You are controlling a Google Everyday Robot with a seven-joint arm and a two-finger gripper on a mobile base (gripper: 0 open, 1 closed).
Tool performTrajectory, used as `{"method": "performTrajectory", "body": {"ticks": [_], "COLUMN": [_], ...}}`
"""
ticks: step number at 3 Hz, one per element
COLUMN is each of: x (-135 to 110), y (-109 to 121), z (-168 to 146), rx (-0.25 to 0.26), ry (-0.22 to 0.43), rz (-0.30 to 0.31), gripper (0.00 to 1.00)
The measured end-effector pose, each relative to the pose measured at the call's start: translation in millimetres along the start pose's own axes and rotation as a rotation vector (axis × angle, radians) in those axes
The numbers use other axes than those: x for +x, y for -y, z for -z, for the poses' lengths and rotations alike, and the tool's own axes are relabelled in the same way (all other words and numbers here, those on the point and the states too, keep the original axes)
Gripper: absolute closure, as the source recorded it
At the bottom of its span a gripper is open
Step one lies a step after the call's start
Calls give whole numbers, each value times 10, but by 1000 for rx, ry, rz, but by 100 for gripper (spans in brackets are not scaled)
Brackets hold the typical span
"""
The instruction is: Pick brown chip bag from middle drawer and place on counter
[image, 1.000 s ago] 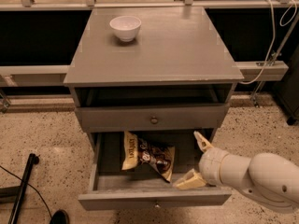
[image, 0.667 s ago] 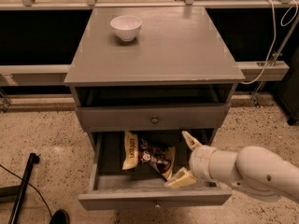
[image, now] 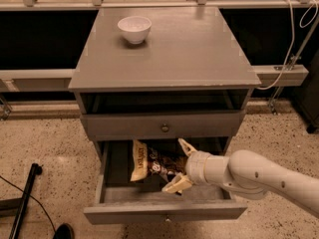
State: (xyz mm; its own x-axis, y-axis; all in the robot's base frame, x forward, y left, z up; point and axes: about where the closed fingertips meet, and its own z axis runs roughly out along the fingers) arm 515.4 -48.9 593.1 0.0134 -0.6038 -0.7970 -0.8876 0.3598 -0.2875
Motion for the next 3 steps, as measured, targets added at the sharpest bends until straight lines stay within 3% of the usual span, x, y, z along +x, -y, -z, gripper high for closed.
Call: {"method": "performTrajectory", "body": {"ticks": [1,2,3], "x": [169,241,438], "y": [29,30,35], "z": [-410,-630,-907], "rx": [-21,-31,-36], "ry": [35,44,28], "rz": [-16,-18,-36], "gripper": [0,0,0]}}
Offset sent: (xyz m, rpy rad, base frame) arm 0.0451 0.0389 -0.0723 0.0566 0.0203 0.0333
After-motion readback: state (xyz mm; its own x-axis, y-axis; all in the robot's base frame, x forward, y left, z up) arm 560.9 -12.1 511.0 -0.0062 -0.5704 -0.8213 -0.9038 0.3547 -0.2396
